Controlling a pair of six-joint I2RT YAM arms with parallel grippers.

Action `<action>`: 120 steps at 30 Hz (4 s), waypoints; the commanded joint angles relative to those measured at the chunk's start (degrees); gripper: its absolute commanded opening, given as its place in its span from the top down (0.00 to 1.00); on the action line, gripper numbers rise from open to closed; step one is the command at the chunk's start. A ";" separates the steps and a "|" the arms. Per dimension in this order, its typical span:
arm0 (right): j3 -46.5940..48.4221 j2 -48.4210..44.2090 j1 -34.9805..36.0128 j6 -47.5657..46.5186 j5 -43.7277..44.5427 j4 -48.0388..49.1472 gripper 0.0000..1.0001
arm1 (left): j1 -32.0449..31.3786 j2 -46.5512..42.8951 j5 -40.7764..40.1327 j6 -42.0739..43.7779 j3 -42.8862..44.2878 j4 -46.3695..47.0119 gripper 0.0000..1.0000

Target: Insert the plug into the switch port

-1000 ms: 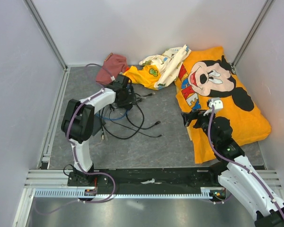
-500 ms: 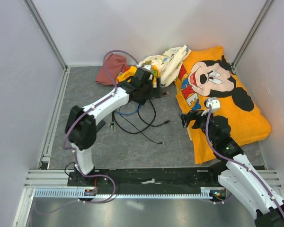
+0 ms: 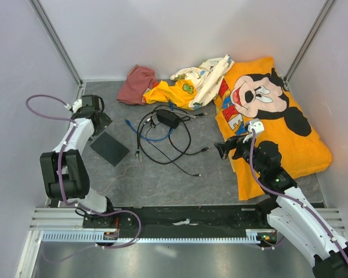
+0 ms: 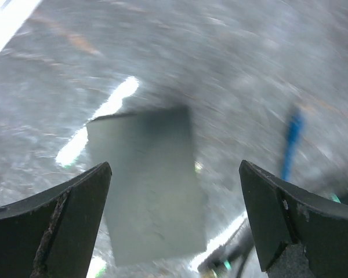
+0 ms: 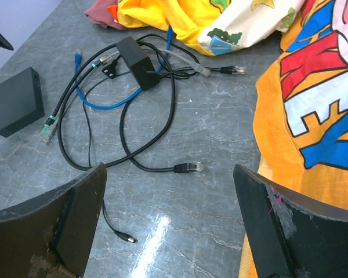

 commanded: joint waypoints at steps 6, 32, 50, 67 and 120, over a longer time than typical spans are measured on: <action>-0.42 -0.39 0.99 -1.06 -1.69 3.44 0.02 | 7.56 8.47 2.45 -5.81 0.09 0.83 0.01; 7.13 20.44 9.42 -6.24 -27.89 4.07 0.02 | -14.29 20.52 9.67 22.83 6.86 0.75 0.04; 9.42 21.59 17.25 -7.91 -19.45 -0.95 0.02 | -29.61 8.65 -7.39 17.14 -3.51 -8.31 0.01; 9.51 24.83 17.25 -5.63 -10.14 -1.66 0.02 | -25.57 -6.71 -8.66 3.49 -9.75 -11.58 0.01; 24.20 50.59 40.81 73.55 40.67 -45.07 0.59 | -25.66 -50.06 32.42 25.83 -23.11 9.88 0.02</action>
